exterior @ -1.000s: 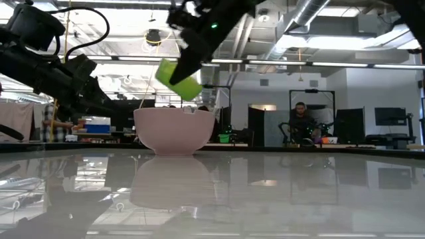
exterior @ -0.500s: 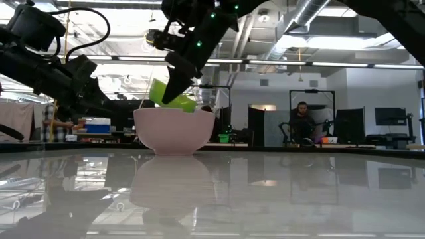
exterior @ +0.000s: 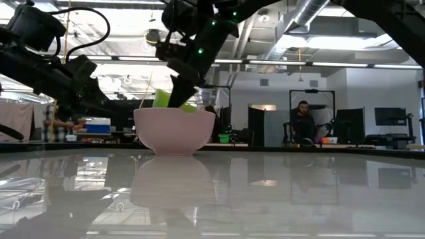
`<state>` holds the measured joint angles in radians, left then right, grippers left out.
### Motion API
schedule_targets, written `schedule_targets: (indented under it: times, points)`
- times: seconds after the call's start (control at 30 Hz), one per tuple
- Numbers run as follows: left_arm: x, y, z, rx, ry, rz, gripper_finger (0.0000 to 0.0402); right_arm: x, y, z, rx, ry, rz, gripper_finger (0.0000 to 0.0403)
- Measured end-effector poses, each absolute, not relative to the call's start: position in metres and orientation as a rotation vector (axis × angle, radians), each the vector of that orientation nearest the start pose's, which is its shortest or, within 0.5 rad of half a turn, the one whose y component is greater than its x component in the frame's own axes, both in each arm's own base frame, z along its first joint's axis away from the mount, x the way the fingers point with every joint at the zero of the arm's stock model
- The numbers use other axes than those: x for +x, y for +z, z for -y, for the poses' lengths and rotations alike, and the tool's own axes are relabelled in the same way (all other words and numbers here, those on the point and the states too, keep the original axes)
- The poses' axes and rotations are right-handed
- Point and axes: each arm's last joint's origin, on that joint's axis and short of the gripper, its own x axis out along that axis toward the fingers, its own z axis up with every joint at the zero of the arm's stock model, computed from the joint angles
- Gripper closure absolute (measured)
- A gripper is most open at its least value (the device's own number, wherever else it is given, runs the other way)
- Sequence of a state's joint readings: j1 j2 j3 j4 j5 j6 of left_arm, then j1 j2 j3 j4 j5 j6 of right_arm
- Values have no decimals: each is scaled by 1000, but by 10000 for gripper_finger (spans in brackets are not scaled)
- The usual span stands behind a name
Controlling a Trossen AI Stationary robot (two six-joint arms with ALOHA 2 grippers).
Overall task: Nest bowls inside each other
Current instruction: Stack the green bowl on the blue bowl
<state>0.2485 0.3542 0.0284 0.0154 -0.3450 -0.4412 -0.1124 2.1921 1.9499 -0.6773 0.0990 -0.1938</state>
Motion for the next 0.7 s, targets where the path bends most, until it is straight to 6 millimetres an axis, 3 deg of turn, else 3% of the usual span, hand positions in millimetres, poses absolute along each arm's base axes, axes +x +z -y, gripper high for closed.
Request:
schedule_targets:
  times: [0.7]
  points:
    - [108, 145, -38, -409, 649, -179, 244, 476, 237, 60, -178, -66, -993, 401]
